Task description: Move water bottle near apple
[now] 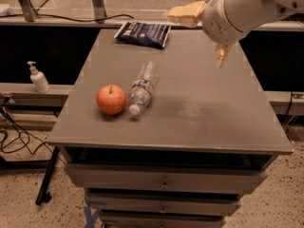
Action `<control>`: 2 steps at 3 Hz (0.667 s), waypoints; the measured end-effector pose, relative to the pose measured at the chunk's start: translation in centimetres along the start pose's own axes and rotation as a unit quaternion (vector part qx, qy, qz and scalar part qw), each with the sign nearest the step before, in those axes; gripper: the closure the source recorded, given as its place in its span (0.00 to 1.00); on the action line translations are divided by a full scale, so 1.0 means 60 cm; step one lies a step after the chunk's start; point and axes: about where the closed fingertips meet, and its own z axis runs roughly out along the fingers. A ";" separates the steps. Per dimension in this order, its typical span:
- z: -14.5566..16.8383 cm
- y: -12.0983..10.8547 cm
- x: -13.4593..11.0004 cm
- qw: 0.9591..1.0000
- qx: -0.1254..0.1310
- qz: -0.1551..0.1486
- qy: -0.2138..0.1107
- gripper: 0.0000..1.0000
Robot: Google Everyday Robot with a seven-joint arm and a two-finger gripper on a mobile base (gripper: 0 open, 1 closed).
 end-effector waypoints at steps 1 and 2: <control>-0.055 0.017 0.046 0.997 0.051 0.055 -0.032 0.00; -0.079 -0.016 0.052 0.994 0.082 0.063 -0.039 0.00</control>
Offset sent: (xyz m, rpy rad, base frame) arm -0.0006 -0.0331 0.0235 0.1423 0.0338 0.0005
